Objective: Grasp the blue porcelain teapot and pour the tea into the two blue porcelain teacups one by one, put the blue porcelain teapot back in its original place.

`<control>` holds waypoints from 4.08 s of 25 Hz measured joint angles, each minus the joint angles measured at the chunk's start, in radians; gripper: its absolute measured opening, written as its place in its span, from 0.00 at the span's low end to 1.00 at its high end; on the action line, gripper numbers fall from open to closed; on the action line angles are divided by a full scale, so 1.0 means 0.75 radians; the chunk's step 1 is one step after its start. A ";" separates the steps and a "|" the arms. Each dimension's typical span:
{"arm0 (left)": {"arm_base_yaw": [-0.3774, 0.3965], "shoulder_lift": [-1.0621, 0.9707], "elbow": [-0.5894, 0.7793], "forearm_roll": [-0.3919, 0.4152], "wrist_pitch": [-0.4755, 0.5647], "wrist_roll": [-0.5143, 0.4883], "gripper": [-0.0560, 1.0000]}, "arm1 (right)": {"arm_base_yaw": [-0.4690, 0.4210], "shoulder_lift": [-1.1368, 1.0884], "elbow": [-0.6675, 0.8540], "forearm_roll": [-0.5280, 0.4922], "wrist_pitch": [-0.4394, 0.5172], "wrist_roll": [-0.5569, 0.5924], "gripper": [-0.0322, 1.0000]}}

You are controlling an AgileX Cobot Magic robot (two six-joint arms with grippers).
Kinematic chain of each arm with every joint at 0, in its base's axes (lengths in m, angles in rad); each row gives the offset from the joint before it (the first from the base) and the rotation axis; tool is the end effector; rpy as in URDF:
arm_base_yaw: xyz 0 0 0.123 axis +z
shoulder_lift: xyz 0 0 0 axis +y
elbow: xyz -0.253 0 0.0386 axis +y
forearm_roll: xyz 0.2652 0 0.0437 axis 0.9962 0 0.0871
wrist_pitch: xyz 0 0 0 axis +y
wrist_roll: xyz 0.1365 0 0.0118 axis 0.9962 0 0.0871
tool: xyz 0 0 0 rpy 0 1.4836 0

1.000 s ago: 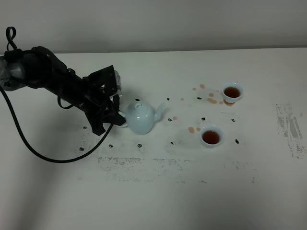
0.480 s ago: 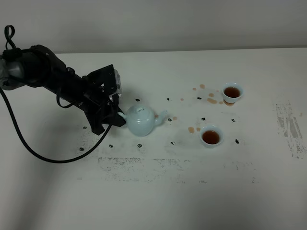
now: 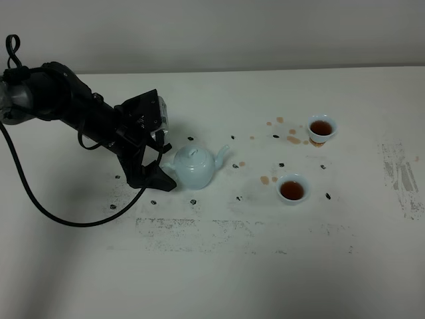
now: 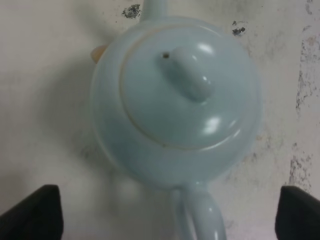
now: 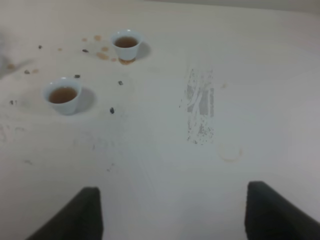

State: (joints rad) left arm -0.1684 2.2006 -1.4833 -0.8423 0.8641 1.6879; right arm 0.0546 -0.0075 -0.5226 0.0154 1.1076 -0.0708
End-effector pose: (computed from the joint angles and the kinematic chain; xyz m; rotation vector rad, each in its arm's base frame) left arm 0.4204 -0.1504 0.0549 1.5772 2.0442 -0.5689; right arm 0.0740 0.0059 0.2669 -0.1306 2.0569 0.0084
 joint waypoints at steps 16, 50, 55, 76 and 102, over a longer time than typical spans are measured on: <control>0.000 -0.245 0.000 -0.140 0.078 -0.168 0.13 | 0.000 0.000 0.001 0.000 0.000 0.000 0.59; 0.023 -0.349 -0.071 -0.241 0.011 -1.237 0.11 | 0.000 0.000 0.002 0.000 0.000 0.000 0.59; 0.135 -0.349 -0.161 0.137 -0.051 -1.675 0.11 | 0.000 0.000 0.002 0.000 0.000 0.000 0.59; 0.205 -0.954 0.506 1.037 0.424 -2.175 0.11 | 0.000 0.000 0.002 0.000 0.000 0.000 0.59; 0.205 -2.905 1.369 1.029 0.262 -2.265 0.11 | 0.000 0.000 0.002 0.000 0.000 0.000 0.59</control>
State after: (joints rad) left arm -0.0147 0.0220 -0.4567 -0.0703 1.0602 -0.0110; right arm 0.0546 -0.0075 -0.5215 0.0155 1.1076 -0.0708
